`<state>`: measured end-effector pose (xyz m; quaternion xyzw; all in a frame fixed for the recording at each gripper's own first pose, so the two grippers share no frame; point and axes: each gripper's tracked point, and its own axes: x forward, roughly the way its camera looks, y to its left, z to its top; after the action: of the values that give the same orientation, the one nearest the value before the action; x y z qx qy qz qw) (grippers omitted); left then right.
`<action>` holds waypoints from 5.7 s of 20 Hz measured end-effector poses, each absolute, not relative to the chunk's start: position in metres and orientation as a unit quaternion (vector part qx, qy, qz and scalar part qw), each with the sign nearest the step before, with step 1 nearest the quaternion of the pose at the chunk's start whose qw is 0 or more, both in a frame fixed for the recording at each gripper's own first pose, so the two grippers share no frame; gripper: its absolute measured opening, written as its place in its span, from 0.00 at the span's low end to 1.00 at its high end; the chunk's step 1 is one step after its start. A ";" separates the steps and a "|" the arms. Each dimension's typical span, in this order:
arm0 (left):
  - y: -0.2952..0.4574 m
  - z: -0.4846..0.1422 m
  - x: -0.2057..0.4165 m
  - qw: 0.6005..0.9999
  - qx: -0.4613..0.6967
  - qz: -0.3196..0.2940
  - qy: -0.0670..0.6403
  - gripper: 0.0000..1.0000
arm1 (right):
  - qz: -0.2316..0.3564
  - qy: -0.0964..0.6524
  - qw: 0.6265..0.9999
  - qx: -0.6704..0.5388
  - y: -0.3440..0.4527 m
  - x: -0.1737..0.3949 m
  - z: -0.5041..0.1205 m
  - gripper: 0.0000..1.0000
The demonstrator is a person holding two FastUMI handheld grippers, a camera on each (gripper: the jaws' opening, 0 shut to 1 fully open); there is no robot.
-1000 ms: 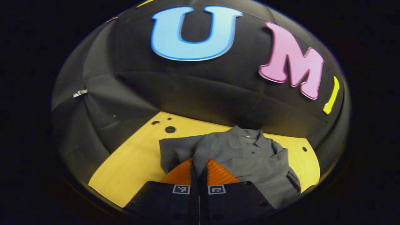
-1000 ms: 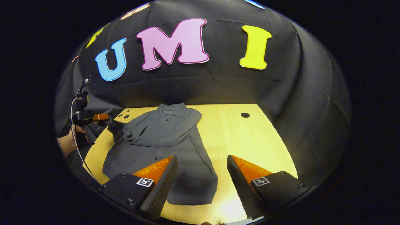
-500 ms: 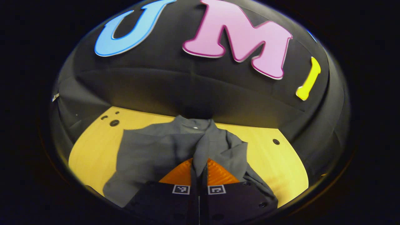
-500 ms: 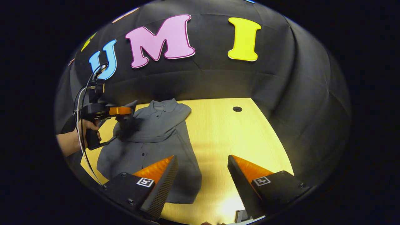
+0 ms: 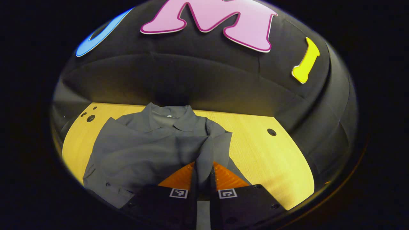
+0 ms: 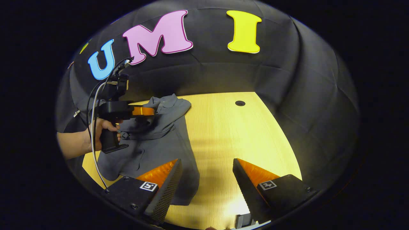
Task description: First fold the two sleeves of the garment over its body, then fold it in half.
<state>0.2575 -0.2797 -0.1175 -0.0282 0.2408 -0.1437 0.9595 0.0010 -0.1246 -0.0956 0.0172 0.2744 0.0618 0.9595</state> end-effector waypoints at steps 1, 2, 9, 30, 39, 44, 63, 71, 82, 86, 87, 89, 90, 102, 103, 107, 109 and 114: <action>-0.283 -0.123 0.256 0.957 -0.026 -0.144 0.250 0.29 | 0.063 0.277 0.959 0.017 -0.126 0.001 -0.099 0.98; -0.284 -0.129 0.256 0.955 -0.025 -0.144 0.259 0.34 | 0.064 0.279 0.958 0.017 -0.125 0.002 -0.101 0.98; -0.253 -0.129 0.244 0.956 -0.042 -0.123 0.264 0.96 | 0.084 0.296 0.951 0.020 -0.108 0.008 -0.116 0.99; 0.077 -0.221 0.028 0.940 -0.039 0.057 0.334 0.96 | 0.053 0.462 0.884 0.050 -0.055 -0.014 -0.234 1.00; 0.094 -0.253 0.007 0.925 -0.050 0.044 0.375 0.97 | 0.042 0.490 0.869 0.047 -0.030 -0.034 -0.250 1.00; 0.065 -0.253 0.015 0.925 -0.015 0.005 0.379 0.97 | 0.046 0.511 0.856 0.056 -0.003 -0.045 -0.251 0.99; 0.006 -0.251 0.029 0.921 0.008 -0.043 0.388 0.10 | 0.081 0.512 0.855 0.018 0.025 -0.046 -0.256 0.06; -0.004 -0.205 0.036 0.938 0.000 -0.058 0.342 0.07 | 0.091 0.484 0.869 0.043 0.027 -0.038 -0.229 0.06; -0.012 -0.141 0.070 0.954 -0.048 -0.074 0.286 0.07 | 0.116 0.424 0.896 0.058 0.048 0.008 -0.169 0.05; -0.015 -0.115 0.088 0.960 -0.064 -0.079 0.260 0.07 | 0.128 0.401 0.905 0.055 0.055 0.028 -0.147 0.05; -0.017 -0.109 0.094 0.961 -0.071 -0.082 0.255 0.07 | 0.129 0.396 0.908 0.055 0.056 0.035 -0.143 0.05; -0.015 -0.096 0.107 0.964 -0.077 -0.081 0.242 0.07 | 0.132 0.385 0.912 0.057 0.059 0.049 -0.134 0.05; -0.013 -0.089 0.114 0.966 -0.077 -0.080 0.234 0.07 | 0.133 0.380 0.914 0.059 0.060 0.055 -0.130 0.05; -0.026 -0.021 0.220 0.982 -0.050 -0.097 0.155 0.07 | 0.136 0.303 0.942 0.054 0.073 0.163 -0.071 0.05; -0.026 -0.014 0.232 0.983 -0.047 -0.097 0.147 0.07 | 0.137 0.297 0.943 0.054 0.076 0.173 -0.066 0.05; -0.029 0.002 0.277 0.987 -0.041 -0.097 0.120 0.07 | 0.137 0.274 0.951 0.052 0.081 0.216 -0.051 0.05; -0.027 0.004 0.299 0.989 -0.038 -0.093 0.109 0.07 | 0.134 0.265 0.954 0.053 0.083 0.239 -0.047 0.05; -0.012 -0.008 0.358 0.990 -0.068 -0.072 0.097 0.07 | 0.120 0.250 0.959 0.059 0.081 0.293 -0.049 0.05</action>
<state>0.3580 -0.0116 -0.0077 -0.0682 0.0974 -0.0721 0.9903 0.2932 0.0815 -0.0488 0.0593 0.2497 0.1196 0.9591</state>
